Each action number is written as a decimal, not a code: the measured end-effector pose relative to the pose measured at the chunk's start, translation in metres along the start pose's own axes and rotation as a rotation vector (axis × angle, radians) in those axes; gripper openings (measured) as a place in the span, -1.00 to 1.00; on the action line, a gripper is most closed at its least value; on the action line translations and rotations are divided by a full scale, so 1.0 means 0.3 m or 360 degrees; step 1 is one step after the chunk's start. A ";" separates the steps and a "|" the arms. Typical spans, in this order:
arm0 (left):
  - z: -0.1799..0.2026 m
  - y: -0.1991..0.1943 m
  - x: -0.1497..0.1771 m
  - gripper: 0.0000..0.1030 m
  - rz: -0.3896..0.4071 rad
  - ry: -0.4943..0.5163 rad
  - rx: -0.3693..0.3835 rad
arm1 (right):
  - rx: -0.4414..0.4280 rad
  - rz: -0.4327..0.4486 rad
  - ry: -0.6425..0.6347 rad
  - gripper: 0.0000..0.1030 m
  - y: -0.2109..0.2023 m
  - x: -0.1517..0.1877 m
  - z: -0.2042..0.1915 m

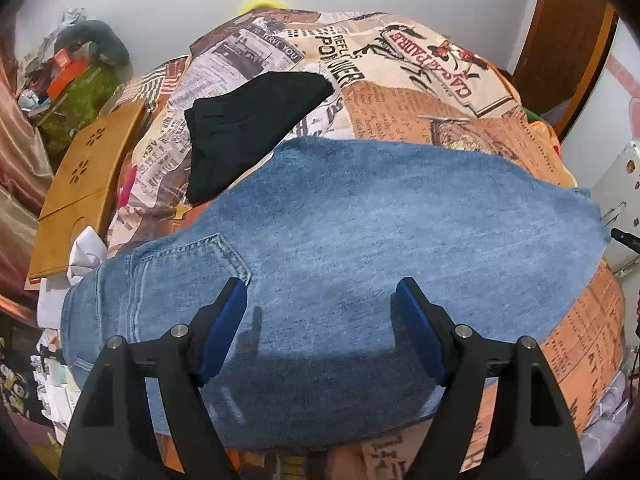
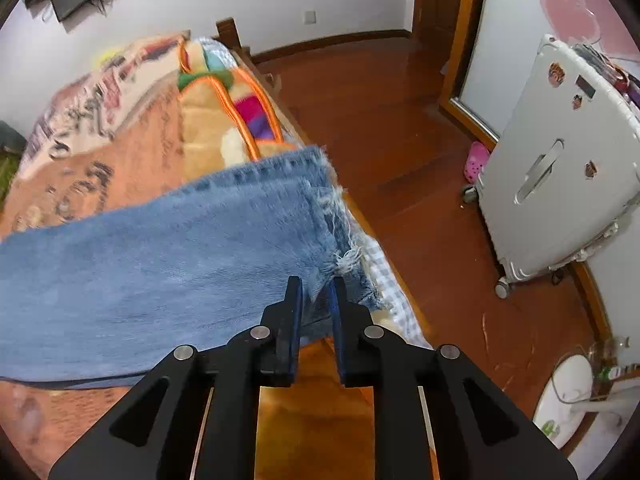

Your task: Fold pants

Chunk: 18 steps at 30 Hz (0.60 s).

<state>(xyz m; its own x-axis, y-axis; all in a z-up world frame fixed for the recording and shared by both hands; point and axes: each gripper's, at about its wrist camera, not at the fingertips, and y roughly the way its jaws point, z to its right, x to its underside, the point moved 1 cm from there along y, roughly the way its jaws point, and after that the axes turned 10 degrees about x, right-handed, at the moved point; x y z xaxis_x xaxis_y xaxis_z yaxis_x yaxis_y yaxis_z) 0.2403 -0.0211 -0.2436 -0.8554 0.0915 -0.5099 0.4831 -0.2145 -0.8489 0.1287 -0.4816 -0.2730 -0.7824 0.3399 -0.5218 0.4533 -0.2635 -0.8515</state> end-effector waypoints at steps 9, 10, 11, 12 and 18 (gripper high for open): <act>0.055 0.031 0.007 0.50 -0.0024 0.0055 0.0075 | -0.0285 0.0150 0.0041 0.12 -0.236 0.068 -0.097; 0.058 0.038 0.011 0.50 -0.0032 0.0054 0.0085 | -0.0309 0.0141 0.0053 0.21 -0.241 0.080 -0.114; 0.061 0.047 0.016 0.50 -0.0043 0.0053 0.0101 | -0.0343 0.0126 0.0070 0.27 -0.244 0.090 -0.134; 0.066 0.058 0.022 0.51 -0.0056 0.0052 0.0122 | -0.0382 0.0107 0.0094 0.28 -0.239 0.103 -0.147; 0.078 0.089 0.033 0.64 -0.0067 0.0069 0.0160 | -0.0562 -0.0077 0.0325 0.29 -0.151 0.157 -0.201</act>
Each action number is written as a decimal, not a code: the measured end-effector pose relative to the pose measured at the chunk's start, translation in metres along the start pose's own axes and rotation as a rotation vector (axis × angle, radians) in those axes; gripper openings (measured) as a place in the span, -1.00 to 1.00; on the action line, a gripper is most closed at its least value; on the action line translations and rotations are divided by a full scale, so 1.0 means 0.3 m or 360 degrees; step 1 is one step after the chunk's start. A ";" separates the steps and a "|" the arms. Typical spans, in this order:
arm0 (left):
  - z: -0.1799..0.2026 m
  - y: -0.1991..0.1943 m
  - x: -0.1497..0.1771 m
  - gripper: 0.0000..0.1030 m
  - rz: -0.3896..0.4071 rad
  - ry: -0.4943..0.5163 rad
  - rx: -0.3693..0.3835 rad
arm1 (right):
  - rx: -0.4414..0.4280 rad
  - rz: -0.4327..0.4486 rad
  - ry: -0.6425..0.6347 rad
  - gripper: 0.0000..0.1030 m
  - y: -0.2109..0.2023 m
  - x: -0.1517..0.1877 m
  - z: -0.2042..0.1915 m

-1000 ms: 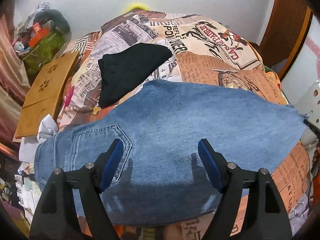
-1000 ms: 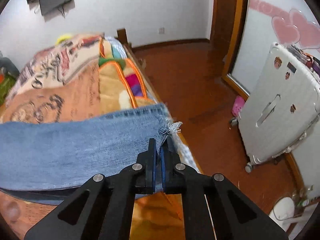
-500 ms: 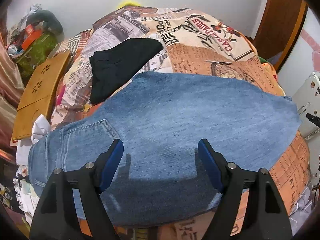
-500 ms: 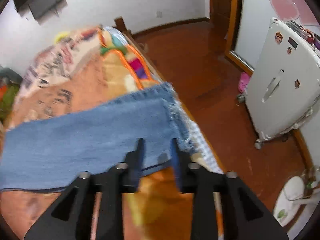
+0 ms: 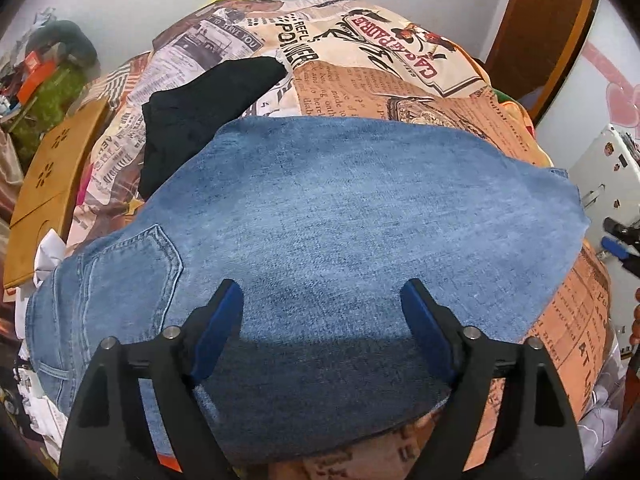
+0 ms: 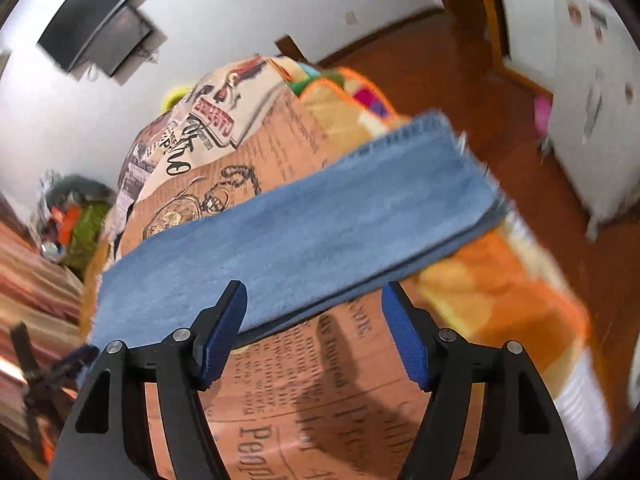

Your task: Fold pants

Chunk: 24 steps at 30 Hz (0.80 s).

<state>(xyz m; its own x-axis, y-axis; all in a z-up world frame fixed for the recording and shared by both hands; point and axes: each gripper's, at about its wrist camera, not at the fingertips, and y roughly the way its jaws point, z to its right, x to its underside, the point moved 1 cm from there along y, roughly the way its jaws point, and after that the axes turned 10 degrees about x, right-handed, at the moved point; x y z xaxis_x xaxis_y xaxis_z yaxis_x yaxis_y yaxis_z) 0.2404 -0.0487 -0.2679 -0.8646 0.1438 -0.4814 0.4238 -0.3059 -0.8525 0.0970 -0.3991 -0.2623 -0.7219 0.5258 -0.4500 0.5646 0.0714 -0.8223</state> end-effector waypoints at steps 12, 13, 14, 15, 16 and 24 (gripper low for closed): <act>-0.011 0.022 -0.005 0.79 0.0012 -0.0034 0.0053 | -0.0046 -0.0076 0.0319 0.29 0.159 -0.012 0.055; -0.010 0.022 -0.005 0.79 0.0014 -0.0033 0.0053 | -0.0047 -0.0075 0.0333 0.29 0.167 -0.017 0.062; -0.010 0.023 -0.005 0.80 0.0016 -0.0034 0.0055 | -0.0048 -0.0071 0.0345 0.29 0.174 -0.022 0.070; -0.012 0.024 -0.006 0.81 0.0017 -0.0036 0.0057 | -0.0041 -0.0059 0.0351 0.27 0.183 -0.031 0.075; -0.012 0.026 -0.006 0.81 0.0018 -0.0039 0.0059 | -0.0032 -0.0051 0.0356 0.11 0.186 -0.035 0.078; -0.014 0.028 -0.009 0.82 0.0017 -0.0041 0.0057 | 0.0016 0.0023 0.0355 -0.73 0.183 -0.078 0.106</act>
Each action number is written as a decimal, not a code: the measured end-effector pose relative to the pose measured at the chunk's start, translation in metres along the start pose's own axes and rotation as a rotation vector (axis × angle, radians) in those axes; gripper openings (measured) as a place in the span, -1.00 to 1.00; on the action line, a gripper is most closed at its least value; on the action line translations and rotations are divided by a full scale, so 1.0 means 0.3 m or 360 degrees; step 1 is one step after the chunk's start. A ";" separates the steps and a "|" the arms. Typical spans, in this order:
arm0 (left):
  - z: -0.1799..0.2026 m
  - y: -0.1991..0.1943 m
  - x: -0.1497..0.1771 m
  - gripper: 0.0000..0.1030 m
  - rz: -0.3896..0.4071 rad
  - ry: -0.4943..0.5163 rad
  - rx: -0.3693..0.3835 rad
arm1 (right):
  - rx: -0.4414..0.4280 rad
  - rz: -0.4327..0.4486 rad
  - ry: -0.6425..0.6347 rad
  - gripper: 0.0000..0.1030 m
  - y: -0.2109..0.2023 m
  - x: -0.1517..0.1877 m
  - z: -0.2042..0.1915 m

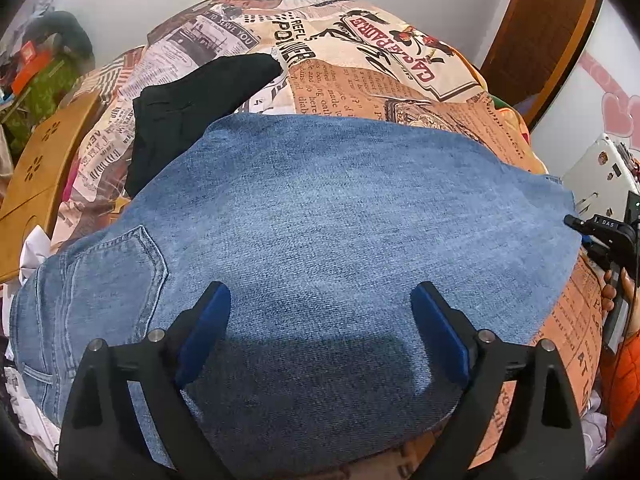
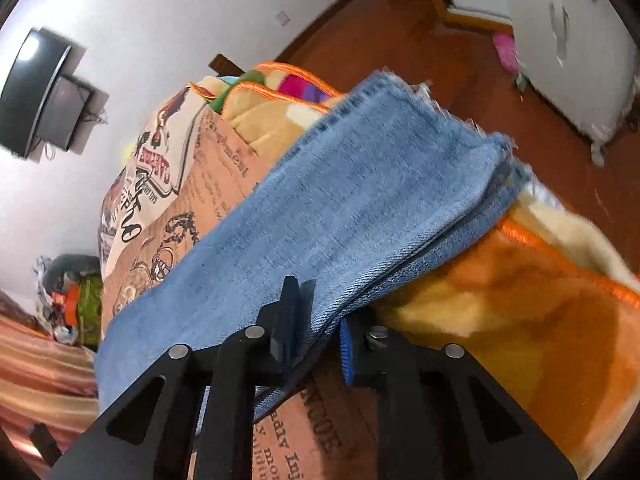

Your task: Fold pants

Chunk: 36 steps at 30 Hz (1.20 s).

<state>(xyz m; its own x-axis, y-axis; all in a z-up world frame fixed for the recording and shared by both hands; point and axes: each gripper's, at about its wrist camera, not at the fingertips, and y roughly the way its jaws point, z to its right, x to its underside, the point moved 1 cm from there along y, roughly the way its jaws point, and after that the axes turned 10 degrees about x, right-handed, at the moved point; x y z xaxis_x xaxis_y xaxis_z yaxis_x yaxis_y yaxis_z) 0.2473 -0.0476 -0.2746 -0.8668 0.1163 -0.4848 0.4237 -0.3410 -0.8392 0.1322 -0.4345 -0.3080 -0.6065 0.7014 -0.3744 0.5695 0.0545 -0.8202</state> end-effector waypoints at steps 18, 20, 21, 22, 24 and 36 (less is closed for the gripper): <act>-0.011 -0.253 0.006 0.82 0.0278 0.0017 -0.0102 | -0.0341 0.0511 -0.0931 -0.86 -0.413 0.094 -0.569; -0.019 -0.275 0.018 0.82 0.0295 0.0008 -0.0113 | -0.0352 0.0503 -0.1076 -0.86 -0.399 0.163 -0.641; -0.029 -0.289 0.027 0.82 0.0304 -0.0003 -0.0117 | -0.0357 0.0482 -0.1143 -0.86 -0.385 0.201 -0.671; -0.032 -0.295 0.032 0.82 0.0307 -0.0009 -0.0120 | -0.0357 0.0463 -0.1180 -0.86 -0.363 0.220 -0.695; -0.050 -0.311 0.052 0.82 0.0312 -0.0033 -0.0132 | -0.0374 0.0378 -0.1286 -0.86 -0.305 0.289 -0.745; -0.128 -0.324 0.116 0.82 0.0277 -0.0151 -0.0186 | -0.0095 0.0194 -0.2002 -0.72 -0.093 0.608 -0.832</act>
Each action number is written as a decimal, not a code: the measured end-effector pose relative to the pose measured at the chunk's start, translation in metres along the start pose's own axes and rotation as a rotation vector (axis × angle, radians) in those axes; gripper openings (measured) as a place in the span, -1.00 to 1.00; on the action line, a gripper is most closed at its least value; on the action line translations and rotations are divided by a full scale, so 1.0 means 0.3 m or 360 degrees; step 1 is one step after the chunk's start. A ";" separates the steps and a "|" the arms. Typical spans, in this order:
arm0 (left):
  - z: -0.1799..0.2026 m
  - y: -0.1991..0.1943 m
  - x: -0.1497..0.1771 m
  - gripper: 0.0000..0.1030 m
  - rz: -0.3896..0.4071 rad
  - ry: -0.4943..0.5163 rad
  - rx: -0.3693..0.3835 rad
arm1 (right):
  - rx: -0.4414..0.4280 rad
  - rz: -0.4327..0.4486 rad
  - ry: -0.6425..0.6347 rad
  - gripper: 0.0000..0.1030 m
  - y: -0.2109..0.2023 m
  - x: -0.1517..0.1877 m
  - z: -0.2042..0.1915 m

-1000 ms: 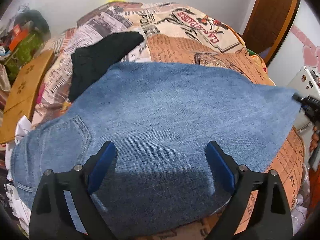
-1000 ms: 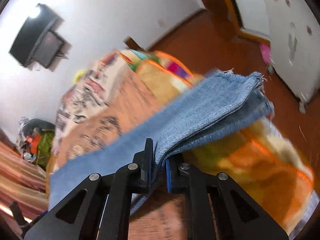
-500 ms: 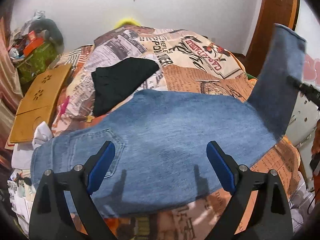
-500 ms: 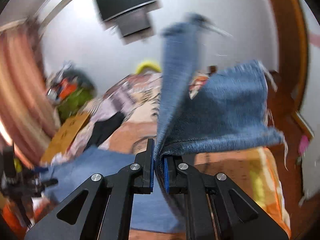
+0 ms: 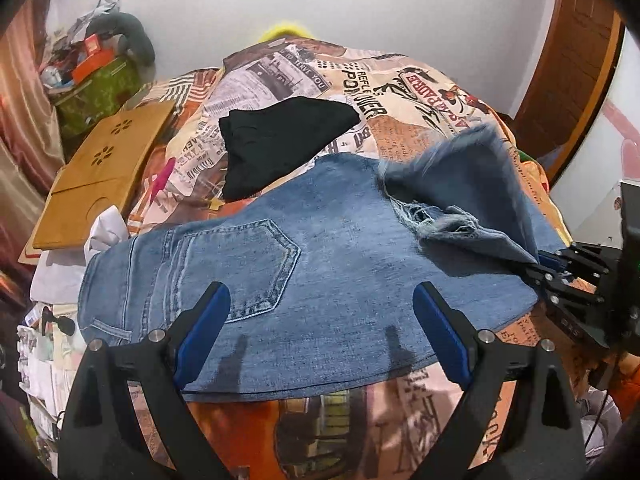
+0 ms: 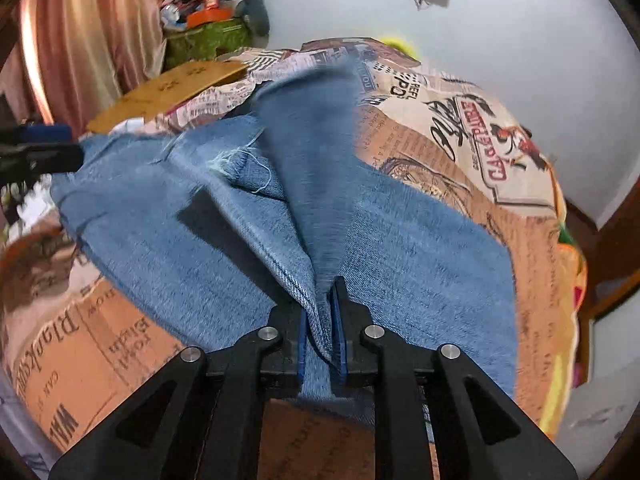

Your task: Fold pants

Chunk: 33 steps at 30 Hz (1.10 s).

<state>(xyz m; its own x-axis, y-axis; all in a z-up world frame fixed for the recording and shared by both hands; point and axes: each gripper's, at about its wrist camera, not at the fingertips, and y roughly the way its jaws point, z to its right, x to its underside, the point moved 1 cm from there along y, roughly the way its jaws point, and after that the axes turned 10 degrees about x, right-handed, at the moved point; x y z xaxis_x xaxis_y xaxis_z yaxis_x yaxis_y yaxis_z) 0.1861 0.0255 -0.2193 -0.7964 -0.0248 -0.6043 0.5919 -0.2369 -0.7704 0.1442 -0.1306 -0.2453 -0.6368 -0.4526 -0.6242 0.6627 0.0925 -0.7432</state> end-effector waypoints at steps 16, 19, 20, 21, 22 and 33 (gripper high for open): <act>0.225 0.144 -0.213 0.82 -0.0003 0.0217 0.0175 | -0.0264 0.0053 0.0348 -0.12 -0.156 0.014 0.177; 0.258 0.242 -0.204 0.82 -0.0111 0.0234 0.0183 | -0.0233 0.0000 0.0479 -0.12 -0.106 0.024 0.247; 0.265 0.270 -0.195 0.82 -0.0149 0.0247 0.0169 | -0.0215 -0.0048 0.0525 -0.12 -0.071 0.035 0.269; 0.271 0.297 -0.183 0.81 -0.0184 0.0267 0.0147 | -0.0208 -0.0082 0.0552 -0.12 -0.053 0.047 0.281; 0.273 0.314 -0.170 0.81 -0.0206 0.0283 0.0127 | -0.0198 -0.0123 0.0578 -0.12 -0.029 0.061 0.290; 0.234 0.341 -0.075 0.82 -0.0295 0.0343 0.0083 | -0.0182 -0.0194 0.0662 -0.10 0.006 0.155 0.286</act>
<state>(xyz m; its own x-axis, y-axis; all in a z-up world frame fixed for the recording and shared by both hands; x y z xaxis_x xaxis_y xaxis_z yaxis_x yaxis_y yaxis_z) 0.2559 -0.0663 -0.2701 -0.8425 0.2290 -0.4877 0.4272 -0.2677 -0.8636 0.1497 -0.2277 -0.2549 -0.8273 -0.0732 -0.5570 0.5401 0.1690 -0.8244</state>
